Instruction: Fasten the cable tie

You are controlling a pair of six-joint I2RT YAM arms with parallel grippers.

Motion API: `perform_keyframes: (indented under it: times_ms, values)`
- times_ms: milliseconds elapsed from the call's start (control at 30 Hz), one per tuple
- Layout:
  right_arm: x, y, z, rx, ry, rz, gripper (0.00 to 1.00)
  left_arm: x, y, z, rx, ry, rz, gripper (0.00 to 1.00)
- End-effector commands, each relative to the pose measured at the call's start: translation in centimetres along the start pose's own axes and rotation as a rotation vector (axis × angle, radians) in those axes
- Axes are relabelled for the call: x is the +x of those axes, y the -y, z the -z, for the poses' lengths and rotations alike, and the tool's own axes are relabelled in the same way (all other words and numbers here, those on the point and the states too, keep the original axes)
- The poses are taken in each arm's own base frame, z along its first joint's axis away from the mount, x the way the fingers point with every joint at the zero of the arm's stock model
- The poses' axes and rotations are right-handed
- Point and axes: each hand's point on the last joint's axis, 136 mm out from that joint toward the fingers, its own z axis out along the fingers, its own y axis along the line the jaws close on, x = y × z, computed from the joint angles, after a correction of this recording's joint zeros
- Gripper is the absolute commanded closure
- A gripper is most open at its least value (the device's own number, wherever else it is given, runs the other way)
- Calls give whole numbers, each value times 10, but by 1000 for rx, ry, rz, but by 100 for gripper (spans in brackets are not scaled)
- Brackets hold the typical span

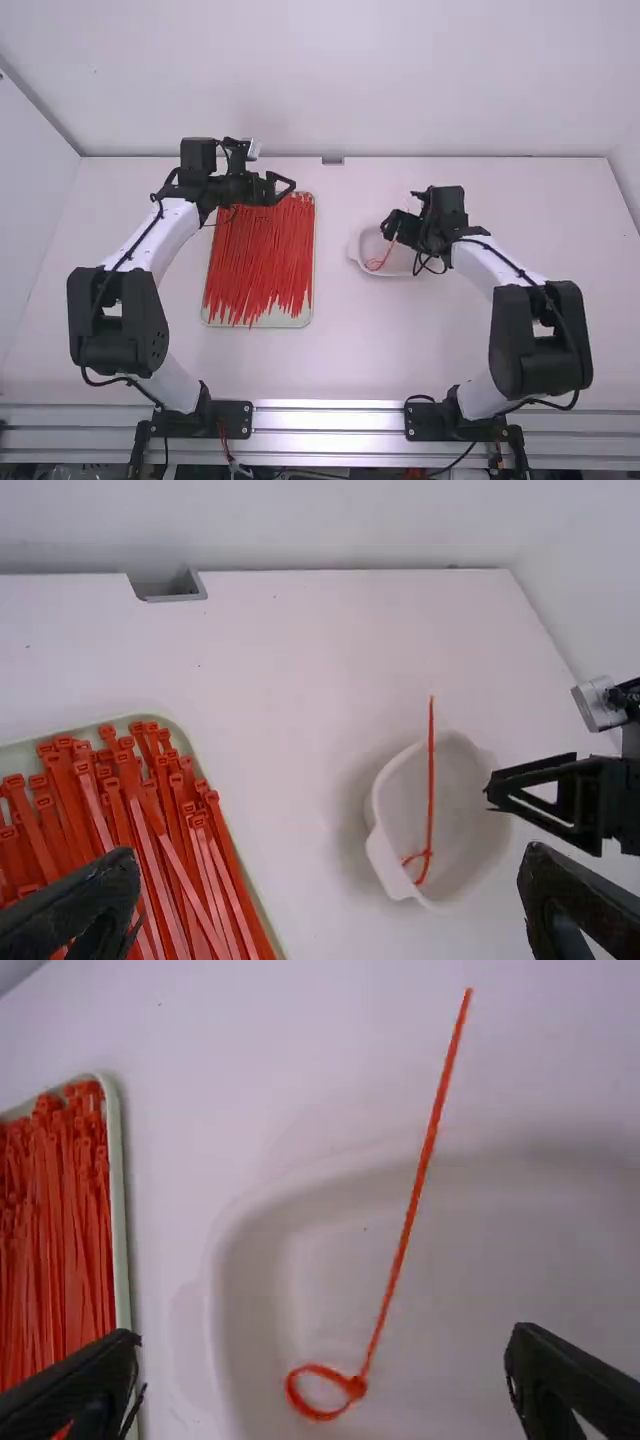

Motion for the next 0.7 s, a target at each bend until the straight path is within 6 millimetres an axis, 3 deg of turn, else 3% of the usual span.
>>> perform_keyframes:
  times_ms: [0, 167, 300, 533, 667]
  values:
    - [-11, -2, 4, -15, 20, 2, 2, 1, -1, 1, 0, -1, 9, 1]
    - [-12, -2, 24, -27, 19, -2, 2, 2, 3, 6, -9, -15, -35, 1]
    - [-11, -10, 47, -27, 30, 27, 2, 4, -8, 20, -141, -58, -1, 1]
    - [1, -45, 114, -67, 86, 81, 2, 12, 1, 61, -299, -155, 70, 1]
    - [8, -56, 138, -69, 120, 113, 2, 14, 10, 71, -298, -175, 85, 1]
